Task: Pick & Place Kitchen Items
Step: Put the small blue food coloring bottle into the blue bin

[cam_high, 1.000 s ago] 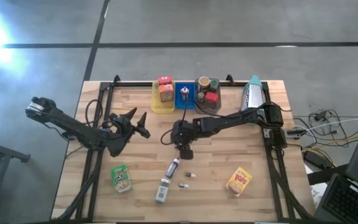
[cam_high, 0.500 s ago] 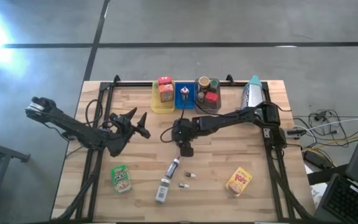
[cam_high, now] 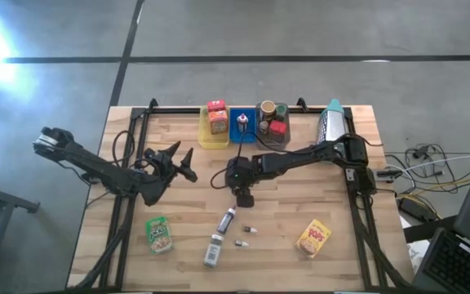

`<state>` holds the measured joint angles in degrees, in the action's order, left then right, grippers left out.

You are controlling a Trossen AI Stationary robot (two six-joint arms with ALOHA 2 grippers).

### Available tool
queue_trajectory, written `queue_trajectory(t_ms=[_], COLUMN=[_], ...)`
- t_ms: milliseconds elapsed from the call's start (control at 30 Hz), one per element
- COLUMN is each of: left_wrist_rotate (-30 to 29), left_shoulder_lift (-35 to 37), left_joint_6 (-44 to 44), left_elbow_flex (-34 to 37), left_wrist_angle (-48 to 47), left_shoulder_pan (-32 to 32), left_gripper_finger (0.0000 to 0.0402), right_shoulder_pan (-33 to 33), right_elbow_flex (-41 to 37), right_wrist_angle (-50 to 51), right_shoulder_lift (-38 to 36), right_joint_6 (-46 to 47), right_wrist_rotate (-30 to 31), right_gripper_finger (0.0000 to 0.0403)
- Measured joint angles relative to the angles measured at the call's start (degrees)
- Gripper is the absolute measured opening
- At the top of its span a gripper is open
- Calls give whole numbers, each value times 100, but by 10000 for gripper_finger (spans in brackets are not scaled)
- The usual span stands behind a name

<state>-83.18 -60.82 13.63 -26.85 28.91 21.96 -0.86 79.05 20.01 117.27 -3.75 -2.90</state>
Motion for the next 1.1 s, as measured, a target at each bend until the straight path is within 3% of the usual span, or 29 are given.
queue_trajectory(t_ms=[633,1100], left_wrist_rotate=[93,127], left_shoulder_lift=[0,0], left_joint_6=[7,11], left_elbow_flex=[0,0], left_wrist_angle=[-7,-41], left_shoulder_pan=[-2,-2], left_gripper_finger=[243,243], right_shoulder_pan=[-4,-66], right_elbow_flex=[4,4], right_wrist_angle=[-70,140], right_shoulder_lift=[-8,-85], right_joint_6=[-7,-140], right_wrist_rotate=[-2,-10], right_gripper_finger=[54,54])
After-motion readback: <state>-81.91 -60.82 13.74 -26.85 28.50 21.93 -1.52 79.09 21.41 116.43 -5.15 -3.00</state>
